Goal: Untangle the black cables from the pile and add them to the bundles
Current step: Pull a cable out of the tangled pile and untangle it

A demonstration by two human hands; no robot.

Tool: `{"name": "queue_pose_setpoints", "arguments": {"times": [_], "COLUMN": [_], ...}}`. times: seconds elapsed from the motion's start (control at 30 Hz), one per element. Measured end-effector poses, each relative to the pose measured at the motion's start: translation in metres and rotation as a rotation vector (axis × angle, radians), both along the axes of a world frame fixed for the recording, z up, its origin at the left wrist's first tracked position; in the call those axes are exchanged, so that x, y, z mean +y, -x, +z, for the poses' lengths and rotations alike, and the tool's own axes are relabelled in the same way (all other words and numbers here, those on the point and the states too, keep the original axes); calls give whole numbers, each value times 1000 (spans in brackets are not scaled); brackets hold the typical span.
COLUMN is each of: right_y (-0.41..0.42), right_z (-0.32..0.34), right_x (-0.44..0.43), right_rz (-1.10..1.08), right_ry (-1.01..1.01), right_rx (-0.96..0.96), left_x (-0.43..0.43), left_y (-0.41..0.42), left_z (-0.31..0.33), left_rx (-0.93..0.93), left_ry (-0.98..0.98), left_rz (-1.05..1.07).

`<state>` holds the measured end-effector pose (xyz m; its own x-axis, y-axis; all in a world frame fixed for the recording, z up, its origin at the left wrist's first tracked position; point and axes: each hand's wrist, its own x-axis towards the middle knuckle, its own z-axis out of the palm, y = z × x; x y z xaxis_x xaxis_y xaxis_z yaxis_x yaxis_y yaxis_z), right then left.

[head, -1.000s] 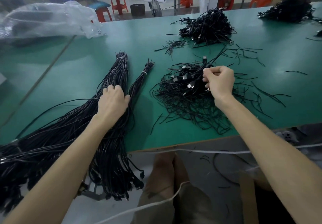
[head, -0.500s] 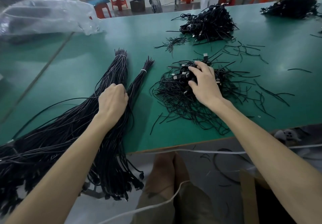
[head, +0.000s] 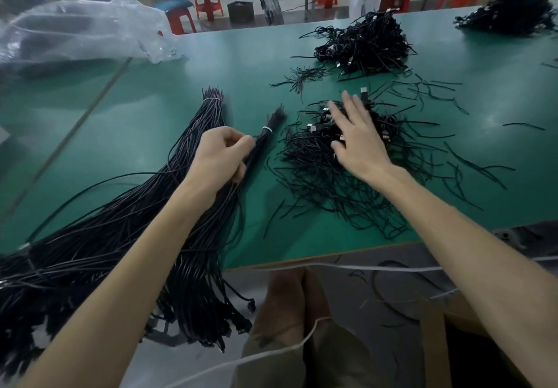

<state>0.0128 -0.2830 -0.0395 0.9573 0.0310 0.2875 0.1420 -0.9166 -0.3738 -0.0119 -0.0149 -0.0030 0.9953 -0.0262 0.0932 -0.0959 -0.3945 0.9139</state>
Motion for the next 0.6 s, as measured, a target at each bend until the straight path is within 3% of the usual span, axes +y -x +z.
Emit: {"name": "queue_pose_setpoints", "arguments": {"times": [0.1, 0.2, 0.37, 0.43, 0.5, 0.6], "right_y": [26, 42, 41, 45, 51, 58], "right_z": [1, 1, 3, 3, 3, -2], "right_x": [38, 77, 94, 94, 97, 104], "right_rz": [218, 373, 251, 269, 305, 339], "right_ry": [-106, -266, -96, -176, -230, -224], "right_rx": [-121, -33, 93, 85, 66, 37], "left_x": [-15, -22, -2, 12, 20, 18], "left_y": [6, 8, -6, -14, -17, -23], "left_z": [3, -2, -26, -38, -45, -56], "left_rx": [-21, -60, -77, -199, -316, -312], "left_ry": [-13, -61, -165, -343, -557, -653], "left_rz": [-134, -279, -216, -164, -290, -467]}}
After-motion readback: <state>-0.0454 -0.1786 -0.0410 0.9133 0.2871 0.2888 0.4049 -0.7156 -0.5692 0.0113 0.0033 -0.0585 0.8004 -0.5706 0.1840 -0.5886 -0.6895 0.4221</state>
